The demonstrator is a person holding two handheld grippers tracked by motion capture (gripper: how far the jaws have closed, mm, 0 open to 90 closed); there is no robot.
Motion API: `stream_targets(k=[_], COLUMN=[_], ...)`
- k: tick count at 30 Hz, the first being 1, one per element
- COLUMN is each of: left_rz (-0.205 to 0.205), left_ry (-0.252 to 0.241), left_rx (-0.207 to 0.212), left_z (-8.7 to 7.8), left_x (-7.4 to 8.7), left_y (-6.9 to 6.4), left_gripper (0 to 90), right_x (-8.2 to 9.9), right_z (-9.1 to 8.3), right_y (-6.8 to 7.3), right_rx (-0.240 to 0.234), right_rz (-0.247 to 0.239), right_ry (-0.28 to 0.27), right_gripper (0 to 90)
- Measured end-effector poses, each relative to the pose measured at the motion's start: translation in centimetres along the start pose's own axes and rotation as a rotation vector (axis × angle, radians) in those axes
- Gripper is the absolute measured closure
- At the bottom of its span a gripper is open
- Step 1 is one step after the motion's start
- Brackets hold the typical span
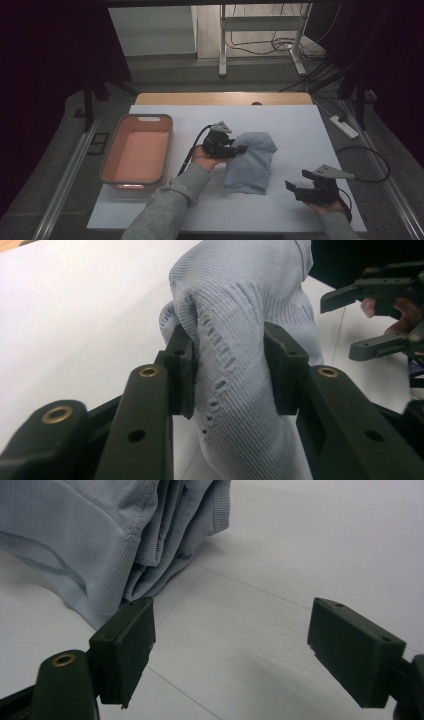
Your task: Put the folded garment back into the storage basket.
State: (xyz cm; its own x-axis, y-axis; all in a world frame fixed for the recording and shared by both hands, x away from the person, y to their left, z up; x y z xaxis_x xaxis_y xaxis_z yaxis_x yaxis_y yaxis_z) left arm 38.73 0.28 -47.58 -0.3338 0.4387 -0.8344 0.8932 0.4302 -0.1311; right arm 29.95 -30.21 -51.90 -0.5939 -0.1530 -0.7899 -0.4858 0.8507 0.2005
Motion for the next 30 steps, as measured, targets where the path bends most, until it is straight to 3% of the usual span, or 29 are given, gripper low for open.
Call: stream_targets(k=[30], left_rz=[0.028], left_ry=[-0.057], left_rx=[-0.001], left_z=[-1.9], left_x=[-0.8], left_y=[-1.0], left_gripper=[62.2], right_x=[0.1], right_z=[0.1], right_y=[0.0], right_rx=[0.004], right_rz=[-0.006], right_ry=[0.006], right_gripper=[19.8])
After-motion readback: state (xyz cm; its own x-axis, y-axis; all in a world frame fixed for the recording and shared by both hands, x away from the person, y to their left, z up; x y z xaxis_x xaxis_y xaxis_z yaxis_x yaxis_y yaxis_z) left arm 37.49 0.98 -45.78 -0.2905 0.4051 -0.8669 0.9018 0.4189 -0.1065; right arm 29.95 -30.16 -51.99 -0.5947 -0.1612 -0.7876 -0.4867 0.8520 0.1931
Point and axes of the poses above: each handheld gripper's, and its own axes: z roughly forward along the jaws, x roughly out of its underside, y roughly to its left, the point moved 3 cm from there along z, roughly forward along the jaws, and after that the axes turned 9 degrees about z, right-handed, at the moved point
